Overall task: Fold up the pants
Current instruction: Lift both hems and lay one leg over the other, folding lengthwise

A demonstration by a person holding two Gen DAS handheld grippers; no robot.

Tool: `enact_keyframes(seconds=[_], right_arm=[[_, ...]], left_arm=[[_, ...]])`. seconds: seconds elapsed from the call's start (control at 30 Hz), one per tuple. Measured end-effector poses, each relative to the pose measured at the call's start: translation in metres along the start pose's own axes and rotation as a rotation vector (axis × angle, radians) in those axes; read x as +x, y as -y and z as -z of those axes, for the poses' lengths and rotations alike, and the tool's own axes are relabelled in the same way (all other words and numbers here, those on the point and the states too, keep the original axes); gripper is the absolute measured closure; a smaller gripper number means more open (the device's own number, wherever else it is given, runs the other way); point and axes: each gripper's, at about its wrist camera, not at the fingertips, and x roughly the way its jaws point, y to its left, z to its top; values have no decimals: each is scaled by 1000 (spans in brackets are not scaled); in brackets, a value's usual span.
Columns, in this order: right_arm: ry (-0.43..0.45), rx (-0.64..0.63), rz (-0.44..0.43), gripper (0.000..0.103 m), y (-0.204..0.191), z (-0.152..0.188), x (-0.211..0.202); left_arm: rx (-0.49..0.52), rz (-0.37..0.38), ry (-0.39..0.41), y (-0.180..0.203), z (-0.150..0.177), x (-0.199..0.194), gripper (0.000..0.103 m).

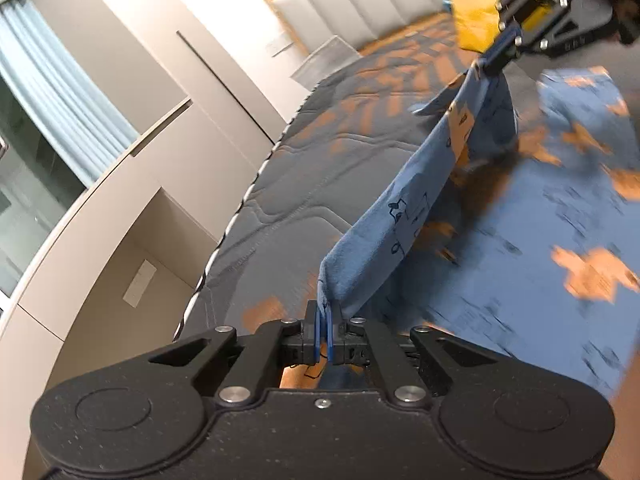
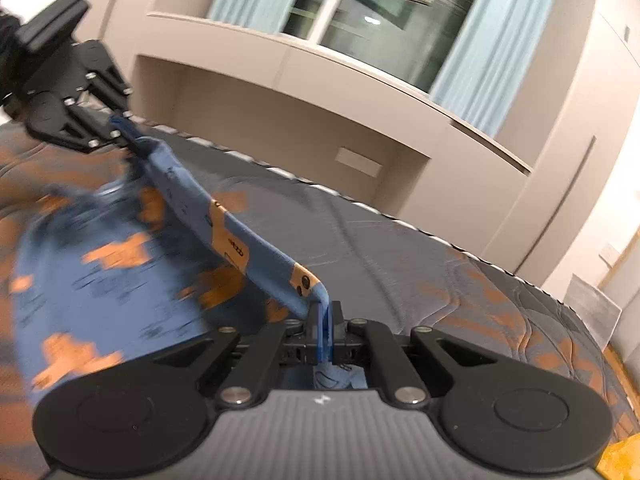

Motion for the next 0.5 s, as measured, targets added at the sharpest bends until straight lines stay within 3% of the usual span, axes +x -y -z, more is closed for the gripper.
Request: enact_keyframes(seconds=[0.27, 0.5], right_arm=[[-61, -43, -74, 101, -68, 35, -28], [-63, -7, -57, 101, -72, 40, -38]], left_arm=[[42, -13, -51, 64, 40, -26, 101], [-31, -22, -62, 78, 47, -33, 101]])
